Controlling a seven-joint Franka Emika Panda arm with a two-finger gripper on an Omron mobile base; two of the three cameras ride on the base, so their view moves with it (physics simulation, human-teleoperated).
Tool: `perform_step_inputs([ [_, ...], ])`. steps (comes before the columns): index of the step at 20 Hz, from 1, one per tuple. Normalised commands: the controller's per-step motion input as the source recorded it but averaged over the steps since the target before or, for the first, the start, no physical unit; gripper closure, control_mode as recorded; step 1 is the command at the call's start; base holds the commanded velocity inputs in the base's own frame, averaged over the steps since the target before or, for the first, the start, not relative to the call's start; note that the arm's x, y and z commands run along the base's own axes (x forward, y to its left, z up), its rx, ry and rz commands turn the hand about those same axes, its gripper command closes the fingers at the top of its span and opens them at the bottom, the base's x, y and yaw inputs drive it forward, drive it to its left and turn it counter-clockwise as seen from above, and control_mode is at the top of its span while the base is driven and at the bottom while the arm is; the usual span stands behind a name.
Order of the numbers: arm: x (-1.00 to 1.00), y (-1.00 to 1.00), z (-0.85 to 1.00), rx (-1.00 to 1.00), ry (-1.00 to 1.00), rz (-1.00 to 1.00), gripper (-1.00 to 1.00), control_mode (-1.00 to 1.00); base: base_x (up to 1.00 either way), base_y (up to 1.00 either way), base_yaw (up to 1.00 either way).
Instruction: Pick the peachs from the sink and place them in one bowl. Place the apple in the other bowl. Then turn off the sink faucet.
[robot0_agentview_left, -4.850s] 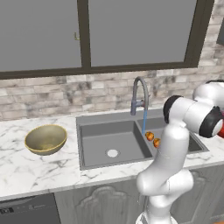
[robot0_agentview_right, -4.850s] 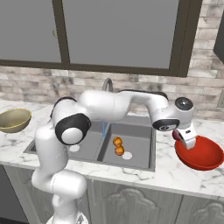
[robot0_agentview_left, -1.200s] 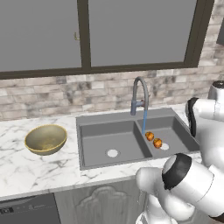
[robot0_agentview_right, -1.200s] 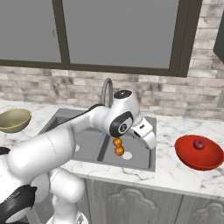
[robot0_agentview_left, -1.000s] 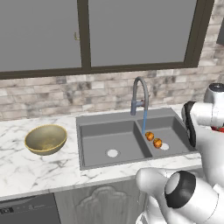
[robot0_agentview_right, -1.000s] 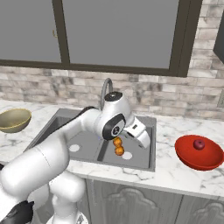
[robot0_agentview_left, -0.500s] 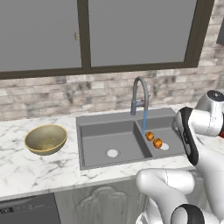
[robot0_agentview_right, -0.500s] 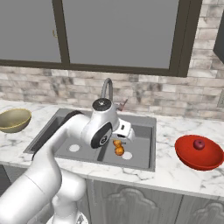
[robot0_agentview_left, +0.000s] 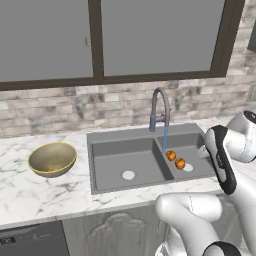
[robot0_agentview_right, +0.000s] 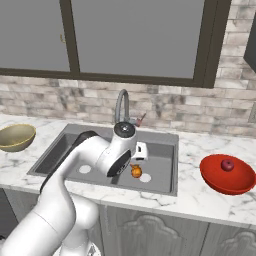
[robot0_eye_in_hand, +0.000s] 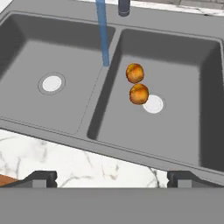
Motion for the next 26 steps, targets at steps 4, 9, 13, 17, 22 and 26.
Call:
perform_step_inputs([
  [4,0.33,0.04,0.0,0.06,0.19,0.0,-1.0,-1.0,0.0,0.0,0.0],
  [9,0.26,-0.21,0.0,0.13,0.11,-0.01,-1.0,-1.0,0.0,0.0,0.0],
  [13,0.18,-0.19,-0.14,0.25,0.01,0.0,-1.0,-1.0,0.0,0.0,0.0],
  [17,0.08,-0.03,-0.17,0.21,0.0,0.0,-1.0,-1.0,0.0,0.0,0.0],
  [22,0.13,0.0,-0.18,0.02,-0.05,0.0,-1.0,-1.0,0.0,0.0,0.0],
  [26,0.17,0.05,-0.33,0.0,-0.01,0.0,-1.0,-1.0,0.0,0.0,0.0],
])
